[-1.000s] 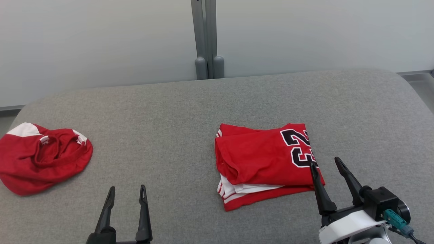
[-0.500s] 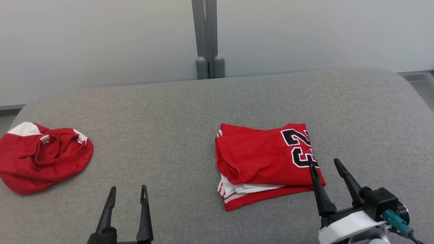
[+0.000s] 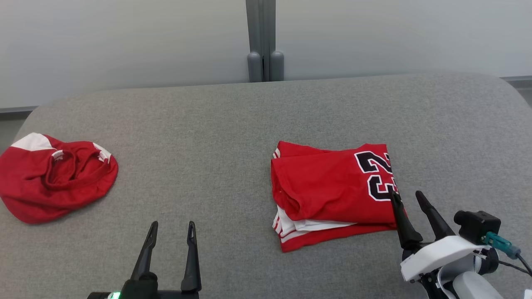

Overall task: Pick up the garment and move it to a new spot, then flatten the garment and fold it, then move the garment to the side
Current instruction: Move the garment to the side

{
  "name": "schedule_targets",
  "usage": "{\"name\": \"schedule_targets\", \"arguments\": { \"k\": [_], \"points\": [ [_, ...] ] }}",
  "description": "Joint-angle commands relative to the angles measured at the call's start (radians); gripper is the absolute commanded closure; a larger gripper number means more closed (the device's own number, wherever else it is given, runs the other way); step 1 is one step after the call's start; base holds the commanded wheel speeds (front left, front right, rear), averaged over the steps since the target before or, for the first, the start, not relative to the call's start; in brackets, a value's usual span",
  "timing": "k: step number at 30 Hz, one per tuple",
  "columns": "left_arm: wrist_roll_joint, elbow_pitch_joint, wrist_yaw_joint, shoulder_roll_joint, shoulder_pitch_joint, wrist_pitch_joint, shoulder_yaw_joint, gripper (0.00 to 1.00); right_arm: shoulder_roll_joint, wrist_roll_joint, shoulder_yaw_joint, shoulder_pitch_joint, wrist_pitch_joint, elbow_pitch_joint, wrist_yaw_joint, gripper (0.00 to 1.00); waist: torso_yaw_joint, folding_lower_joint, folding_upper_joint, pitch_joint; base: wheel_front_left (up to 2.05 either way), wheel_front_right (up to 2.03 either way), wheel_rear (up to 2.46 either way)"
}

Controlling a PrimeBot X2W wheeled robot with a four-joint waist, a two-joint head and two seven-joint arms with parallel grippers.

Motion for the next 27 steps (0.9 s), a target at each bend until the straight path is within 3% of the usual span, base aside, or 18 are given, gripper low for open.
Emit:
{"name": "schedule_targets", "arguments": {
  "k": [1, 8, 14, 18, 27],
  "points": [
    [0.012, -0.002, -0.001, 0.001, -0.021, -0.003, -0.003, 0.00, -0.031, 0.053, 0.028, -0.034, -0.003, 0.033, -0.001, 0.00, 0.016, 0.0000, -0.0001, 0.021, 0.00, 0.00, 0.00],
    [0.015, -0.003, -0.010, 0.001, -0.071, -0.003, -0.033, 0.00, -0.200, 0.357, 0.166, -0.177, 0.109, 0.134, -0.001, 0.00, 0.054, 0.0000, -0.0001, 0.092, 0.00, 0.00, 0.00],
    [0.003, -0.001, -0.006, 0.001, -0.110, -0.003, -0.055, 0.00, -0.310, 0.498, 0.235, -0.258, 0.188, 0.182, -0.001, 0.00, 0.074, 0.0000, -0.0001, 0.147, 0.00, 0.00, 0.00],
    [-0.001, -0.002, -0.002, 0.001, -0.132, -0.002, -0.065, 0.00, -0.352, 0.519, 0.295, -0.302, 0.202, 0.213, -0.001, 0.00, 0.081, 0.0000, -0.0001, 0.181, 0.00, 0.00, 0.00],
    [-0.004, -0.006, -0.001, 0.001, -0.182, -0.002, -0.081, 0.00, -0.372, 0.603, 0.411, -0.378, 0.235, 0.247, -0.001, 0.00, 0.094, 0.0000, -0.0001, 0.253, 0.00, 0.00, 0.00]
  ]
}}
